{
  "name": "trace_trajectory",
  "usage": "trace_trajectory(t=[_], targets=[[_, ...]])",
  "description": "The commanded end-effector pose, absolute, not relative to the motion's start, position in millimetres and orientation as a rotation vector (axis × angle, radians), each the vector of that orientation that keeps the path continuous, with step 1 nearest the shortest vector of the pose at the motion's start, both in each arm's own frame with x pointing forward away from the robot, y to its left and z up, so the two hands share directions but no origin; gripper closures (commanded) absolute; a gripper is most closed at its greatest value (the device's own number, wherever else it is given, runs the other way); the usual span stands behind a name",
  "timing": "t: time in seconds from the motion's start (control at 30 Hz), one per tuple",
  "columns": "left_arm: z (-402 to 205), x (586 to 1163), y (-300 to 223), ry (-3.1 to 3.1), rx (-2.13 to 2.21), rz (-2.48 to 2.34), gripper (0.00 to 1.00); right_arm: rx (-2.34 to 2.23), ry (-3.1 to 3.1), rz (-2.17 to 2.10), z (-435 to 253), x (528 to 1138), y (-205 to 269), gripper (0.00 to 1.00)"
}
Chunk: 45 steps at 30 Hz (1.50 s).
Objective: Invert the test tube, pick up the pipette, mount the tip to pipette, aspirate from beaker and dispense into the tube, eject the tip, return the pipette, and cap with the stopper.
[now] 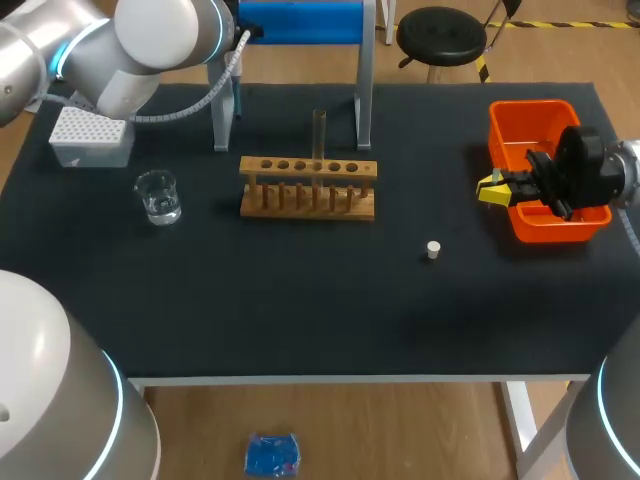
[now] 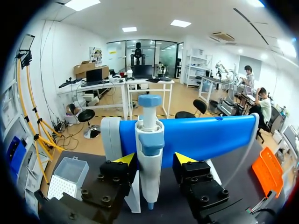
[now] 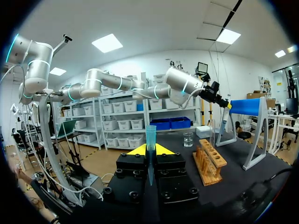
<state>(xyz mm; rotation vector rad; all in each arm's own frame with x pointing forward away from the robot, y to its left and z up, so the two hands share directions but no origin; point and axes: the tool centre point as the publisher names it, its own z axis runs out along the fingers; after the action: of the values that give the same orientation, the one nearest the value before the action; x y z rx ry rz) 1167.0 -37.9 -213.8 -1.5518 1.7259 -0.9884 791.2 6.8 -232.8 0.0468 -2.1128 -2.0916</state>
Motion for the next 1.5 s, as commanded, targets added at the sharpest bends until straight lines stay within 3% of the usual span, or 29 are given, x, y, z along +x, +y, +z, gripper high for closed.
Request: trace_trajectory(t=[0.03,0.67,0.77,0.8,0.83,1.5], targets=[[-215,1170,-39,1.727,-1.557,-0.986,0.52,0.047,-2.114,-2.089,-232,791,6,1.00],[-219,1171,-39,1.724,-1.572,-0.973,0.62,0.047,-2.114,-2.089,-232,791,6,1.00],[-220,1172,-39,1.722,-1.574,-0.973,0.73,0.047,-2.114,-2.089,-232,791,6,1.00],[-220,1172,-39,1.722,-1.575,-0.973,0.83,0.047,-2.114,-2.089,-232,791,6,1.00],[-220,1172,-39,1.721,-1.576,-0.973,1.00,0.047,-2.114,-2.089,-232,791,6,1.00],[-208,1173,-37,1.715,-1.558,-0.966,1.00,0.047,-2.114,-2.089,-232,791,6,1.00]])
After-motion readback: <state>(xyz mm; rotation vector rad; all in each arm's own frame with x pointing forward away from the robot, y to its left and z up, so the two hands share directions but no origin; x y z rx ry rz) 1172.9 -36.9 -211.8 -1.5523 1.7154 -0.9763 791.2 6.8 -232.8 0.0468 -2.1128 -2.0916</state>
